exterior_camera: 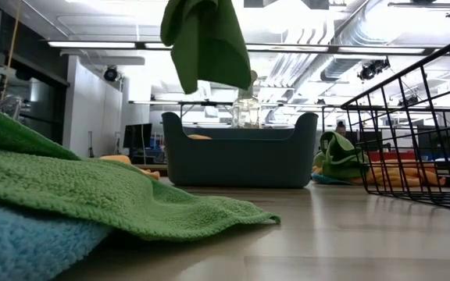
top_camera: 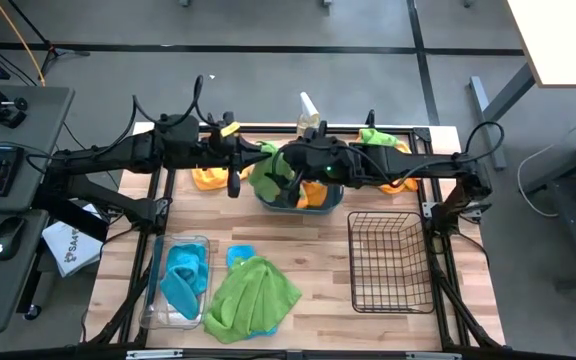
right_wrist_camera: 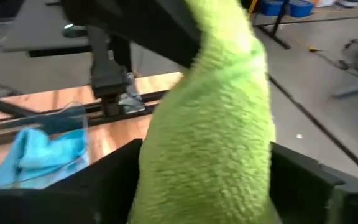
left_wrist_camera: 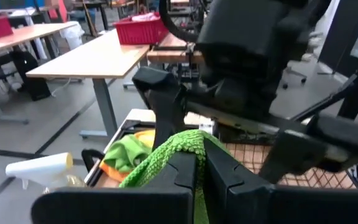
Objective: Sort microfiber towel by color & place in baskets
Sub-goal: Put the bottom green towel into the black wire basket
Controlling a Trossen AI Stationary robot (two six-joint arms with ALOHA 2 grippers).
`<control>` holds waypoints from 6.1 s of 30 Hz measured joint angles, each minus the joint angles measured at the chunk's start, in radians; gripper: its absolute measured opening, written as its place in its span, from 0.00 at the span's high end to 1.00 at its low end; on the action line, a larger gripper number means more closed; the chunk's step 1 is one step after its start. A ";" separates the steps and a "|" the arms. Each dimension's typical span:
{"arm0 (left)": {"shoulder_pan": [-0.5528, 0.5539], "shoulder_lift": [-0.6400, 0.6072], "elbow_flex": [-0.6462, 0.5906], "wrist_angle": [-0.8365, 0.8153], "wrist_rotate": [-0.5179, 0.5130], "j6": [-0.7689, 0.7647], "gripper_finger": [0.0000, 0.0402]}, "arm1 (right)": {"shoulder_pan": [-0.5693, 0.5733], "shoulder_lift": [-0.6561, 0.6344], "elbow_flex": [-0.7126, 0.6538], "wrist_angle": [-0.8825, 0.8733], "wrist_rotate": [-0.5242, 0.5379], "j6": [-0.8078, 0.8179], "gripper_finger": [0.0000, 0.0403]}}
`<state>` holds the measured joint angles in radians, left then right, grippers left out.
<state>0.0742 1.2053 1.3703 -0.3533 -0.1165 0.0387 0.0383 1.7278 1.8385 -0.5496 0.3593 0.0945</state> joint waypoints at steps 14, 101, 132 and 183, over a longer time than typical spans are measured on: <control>0.025 -0.005 0.100 -0.164 -0.043 -0.083 0.71 | -0.006 -0.108 0.000 -0.162 0.062 0.002 0.98; 0.048 -0.214 -0.241 -0.168 0.137 -0.357 0.55 | 0.287 0.332 -0.333 0.136 -0.514 0.167 0.26; 0.050 -0.214 -0.241 -0.173 0.130 -0.314 0.55 | 0.315 0.478 -0.309 0.095 -0.380 0.003 0.71; 0.051 -0.250 -0.240 0.081 -0.165 -0.122 0.55 | 0.469 -0.426 0.476 -0.994 0.132 0.570 1.00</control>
<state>0.1253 0.9550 1.1301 -0.2724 -0.2811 -0.0831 0.5076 1.3019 2.3146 -1.5436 0.4912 0.6646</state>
